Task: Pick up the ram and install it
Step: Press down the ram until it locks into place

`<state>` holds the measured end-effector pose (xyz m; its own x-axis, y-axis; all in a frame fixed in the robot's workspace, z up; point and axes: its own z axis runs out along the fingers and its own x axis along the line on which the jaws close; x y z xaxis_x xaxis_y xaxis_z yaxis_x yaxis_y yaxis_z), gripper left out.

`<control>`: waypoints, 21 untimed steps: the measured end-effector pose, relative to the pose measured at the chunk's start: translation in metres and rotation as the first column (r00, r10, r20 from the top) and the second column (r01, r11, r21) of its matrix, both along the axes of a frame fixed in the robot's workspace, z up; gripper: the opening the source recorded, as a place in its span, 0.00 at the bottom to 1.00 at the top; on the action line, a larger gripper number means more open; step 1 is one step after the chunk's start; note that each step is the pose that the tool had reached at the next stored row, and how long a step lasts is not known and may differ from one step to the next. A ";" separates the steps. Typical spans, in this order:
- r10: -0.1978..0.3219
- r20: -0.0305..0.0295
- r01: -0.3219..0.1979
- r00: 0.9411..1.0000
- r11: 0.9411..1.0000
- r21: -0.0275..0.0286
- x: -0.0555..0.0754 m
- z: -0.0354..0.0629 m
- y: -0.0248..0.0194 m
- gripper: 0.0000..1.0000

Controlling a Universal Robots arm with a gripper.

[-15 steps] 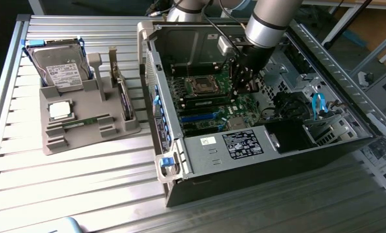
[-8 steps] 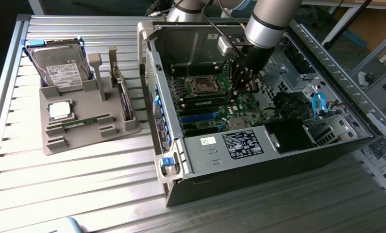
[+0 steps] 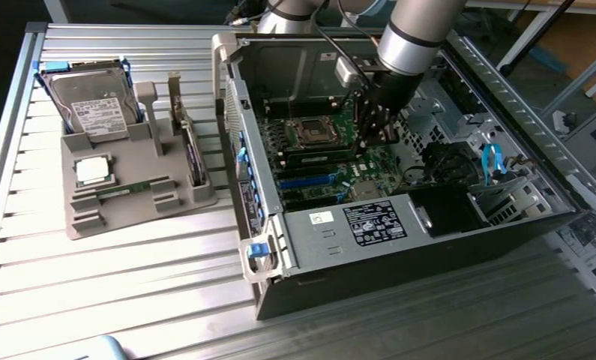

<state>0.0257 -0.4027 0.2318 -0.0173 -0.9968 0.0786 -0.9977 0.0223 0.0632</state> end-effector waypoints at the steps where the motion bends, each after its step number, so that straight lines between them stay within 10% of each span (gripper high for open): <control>1: 0.000 0.000 0.000 1.000 1.000 0.000 0.000 -0.0003 0.0000 0.11; 21: 0.000 0.000 0.000 1.000 1.000 -0.001 -0.001 0.0102 0.0001 0.11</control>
